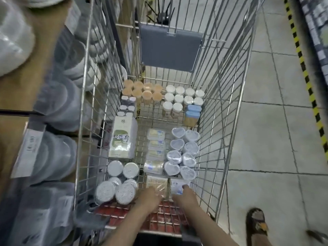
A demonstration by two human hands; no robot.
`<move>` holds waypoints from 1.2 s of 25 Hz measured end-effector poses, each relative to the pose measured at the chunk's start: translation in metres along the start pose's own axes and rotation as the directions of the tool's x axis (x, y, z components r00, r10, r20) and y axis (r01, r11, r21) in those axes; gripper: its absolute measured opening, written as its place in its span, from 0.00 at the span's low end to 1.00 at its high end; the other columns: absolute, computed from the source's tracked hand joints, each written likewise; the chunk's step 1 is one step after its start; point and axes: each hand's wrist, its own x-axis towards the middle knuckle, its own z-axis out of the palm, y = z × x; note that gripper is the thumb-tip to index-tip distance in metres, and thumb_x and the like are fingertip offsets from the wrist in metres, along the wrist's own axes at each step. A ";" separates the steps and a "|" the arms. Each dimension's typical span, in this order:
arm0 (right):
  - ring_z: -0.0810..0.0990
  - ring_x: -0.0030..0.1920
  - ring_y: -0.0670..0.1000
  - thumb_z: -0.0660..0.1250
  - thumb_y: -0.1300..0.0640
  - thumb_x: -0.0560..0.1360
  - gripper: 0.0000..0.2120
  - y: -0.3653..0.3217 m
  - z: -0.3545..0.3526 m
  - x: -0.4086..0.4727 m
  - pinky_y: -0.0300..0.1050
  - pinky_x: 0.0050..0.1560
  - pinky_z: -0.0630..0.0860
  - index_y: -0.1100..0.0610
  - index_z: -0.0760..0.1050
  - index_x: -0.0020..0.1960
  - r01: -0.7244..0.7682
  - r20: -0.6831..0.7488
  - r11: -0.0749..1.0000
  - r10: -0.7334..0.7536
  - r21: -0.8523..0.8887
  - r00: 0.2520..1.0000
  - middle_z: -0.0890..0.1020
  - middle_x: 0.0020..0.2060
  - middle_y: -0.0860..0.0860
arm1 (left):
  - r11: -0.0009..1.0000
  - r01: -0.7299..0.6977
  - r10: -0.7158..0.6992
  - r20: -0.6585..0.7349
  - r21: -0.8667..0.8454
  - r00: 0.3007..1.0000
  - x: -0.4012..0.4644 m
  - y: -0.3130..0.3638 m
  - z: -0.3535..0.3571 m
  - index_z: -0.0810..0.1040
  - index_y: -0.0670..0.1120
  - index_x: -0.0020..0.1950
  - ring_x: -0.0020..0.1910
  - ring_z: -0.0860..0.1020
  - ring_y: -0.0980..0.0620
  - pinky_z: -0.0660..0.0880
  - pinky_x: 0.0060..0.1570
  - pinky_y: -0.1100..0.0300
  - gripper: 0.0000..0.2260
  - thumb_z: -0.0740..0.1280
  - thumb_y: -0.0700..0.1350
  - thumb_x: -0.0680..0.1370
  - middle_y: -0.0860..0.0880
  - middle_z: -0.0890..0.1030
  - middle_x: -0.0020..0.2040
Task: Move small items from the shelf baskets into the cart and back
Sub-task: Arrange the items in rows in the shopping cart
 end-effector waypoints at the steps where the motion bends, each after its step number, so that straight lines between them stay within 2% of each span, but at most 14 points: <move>1: 0.79 0.51 0.55 0.69 0.58 0.71 0.16 0.002 0.005 0.011 0.48 0.49 0.77 0.58 0.70 0.56 -0.002 -0.010 1.000 0.002 -0.029 1.000 0.79 0.52 0.55 | 1.000 0.019 -0.019 0.005 -0.003 1.000 0.012 -0.003 0.004 0.76 0.42 0.53 0.50 0.77 0.50 0.74 0.53 0.59 0.07 0.63 0.42 0.78 0.47 0.80 0.51; 2: 0.79 0.51 0.55 0.69 0.57 0.70 0.19 0.003 0.009 0.019 0.46 0.48 0.76 0.59 0.70 0.58 -0.010 -0.032 0.999 0.009 -0.036 0.999 0.79 0.53 0.55 | 0.999 0.044 -0.044 -0.024 -0.013 0.999 0.025 -0.008 0.009 0.77 0.40 0.52 0.49 0.78 0.48 0.76 0.52 0.56 0.07 0.63 0.40 0.77 0.45 0.80 0.49; 4: 0.78 0.52 0.56 0.69 0.54 0.69 0.22 0.008 0.016 0.034 0.45 0.49 0.76 0.59 0.69 0.61 -0.011 -0.088 0.998 0.006 -0.058 0.996 0.79 0.53 0.55 | 0.993 0.107 -0.111 -0.074 -0.056 0.991 0.046 -0.016 0.017 0.75 0.39 0.57 0.54 0.77 0.44 0.75 0.56 0.53 0.12 0.64 0.41 0.75 0.41 0.78 0.56; 7: 0.76 0.55 0.59 0.70 0.55 0.69 0.27 0.012 0.022 0.048 0.45 0.49 0.74 0.61 0.65 0.64 -0.044 -0.126 0.996 0.033 -0.079 0.992 0.75 0.56 0.59 | 0.973 0.166 -0.180 -0.076 -0.161 0.981 0.064 -0.015 0.023 0.66 0.40 0.69 0.64 0.71 0.41 0.68 0.65 0.50 0.24 0.65 0.46 0.75 0.40 0.71 0.66; 9: 0.76 0.56 0.60 0.70 0.57 0.70 0.27 0.012 0.025 0.051 0.45 0.50 0.74 0.62 0.64 0.64 -0.060 -0.150 0.996 0.049 -0.070 0.987 0.74 0.58 0.60 | 0.953 0.224 -0.244 -0.082 -0.206 0.966 0.071 -0.014 0.023 0.59 0.42 0.73 0.68 0.67 0.40 0.65 0.68 0.49 0.30 0.65 0.48 0.74 0.41 0.67 0.69; 14: 0.70 0.62 0.61 0.68 0.60 0.72 0.28 0.014 0.029 0.057 0.45 0.55 0.70 0.63 0.60 0.68 -0.104 -0.146 0.994 0.097 -0.045 0.984 0.70 0.61 0.61 | 0.929 0.274 -0.305 -0.096 -0.248 0.948 0.091 -0.029 0.028 0.63 0.42 0.67 0.58 0.74 0.40 0.73 0.60 0.46 0.27 0.66 0.47 0.71 0.41 0.75 0.61; 18: 0.72 0.59 0.60 0.67 0.62 0.73 0.26 0.014 0.028 0.056 0.44 0.52 0.70 0.65 0.62 0.67 -0.121 -0.126 0.992 0.116 -0.037 0.985 0.65 0.64 0.62 | 0.941 0.273 -0.299 -0.112 -0.202 0.948 0.088 -0.027 0.024 0.59 0.40 0.70 0.59 0.74 0.39 0.73 0.59 0.46 0.29 0.65 0.42 0.72 0.39 0.74 0.61; 20: 0.75 0.56 0.61 0.66 0.62 0.74 0.22 0.013 0.025 0.054 0.43 0.50 0.70 0.65 0.64 0.65 -0.142 -0.145 0.989 0.135 -0.040 0.980 0.64 0.63 0.60 | 0.944 0.287 -0.309 -0.129 -0.163 0.942 0.084 -0.021 0.023 0.58 0.39 0.71 0.63 0.71 0.38 0.71 0.62 0.48 0.28 0.64 0.39 0.73 0.38 0.70 0.65; 22: 0.75 0.54 0.58 0.64 0.63 0.76 0.17 0.011 0.023 0.048 0.42 0.47 0.69 0.64 0.66 0.63 -0.130 -0.175 0.989 0.116 -0.070 0.978 0.67 0.62 0.59 | 0.950 0.299 -0.310 -0.164 -0.089 0.937 0.079 -0.014 0.021 0.63 0.36 0.69 0.63 0.71 0.39 0.72 0.61 0.52 0.23 0.62 0.36 0.74 0.38 0.69 0.67; 25: 0.75 0.47 0.53 0.60 0.62 0.77 0.07 0.006 0.026 0.034 0.43 0.44 0.70 0.58 0.66 0.55 -0.081 -0.177 0.990 0.059 -0.116 0.982 0.76 0.55 0.55 | 0.957 0.282 -0.271 -0.141 0.061 0.952 0.068 -0.005 0.018 0.75 0.37 0.60 0.57 0.77 0.44 0.74 0.49 0.60 0.12 0.61 0.37 0.77 0.41 0.78 0.59; 27: 0.75 0.45 0.52 0.59 0.61 0.78 0.05 0.004 0.030 0.025 0.43 0.44 0.71 0.56 0.67 0.54 -0.073 -0.169 0.988 0.049 -0.134 0.984 0.79 0.52 0.54 | 0.959 0.248 -0.227 -0.158 0.135 0.961 0.060 -0.003 0.022 0.77 0.39 0.57 0.56 0.78 0.46 0.71 0.46 0.61 0.10 0.60 0.37 0.78 0.44 0.80 0.56; 30: 0.76 0.47 0.52 0.60 0.60 0.78 0.06 0.002 0.027 0.022 0.45 0.46 0.73 0.56 0.69 0.55 -0.065 -0.171 0.986 0.038 -0.155 0.984 0.79 0.52 0.53 | 0.967 0.201 -0.169 -0.199 0.157 0.965 0.052 -0.004 0.023 0.78 0.40 0.56 0.55 0.78 0.46 0.72 0.47 0.60 0.10 0.61 0.38 0.78 0.44 0.80 0.55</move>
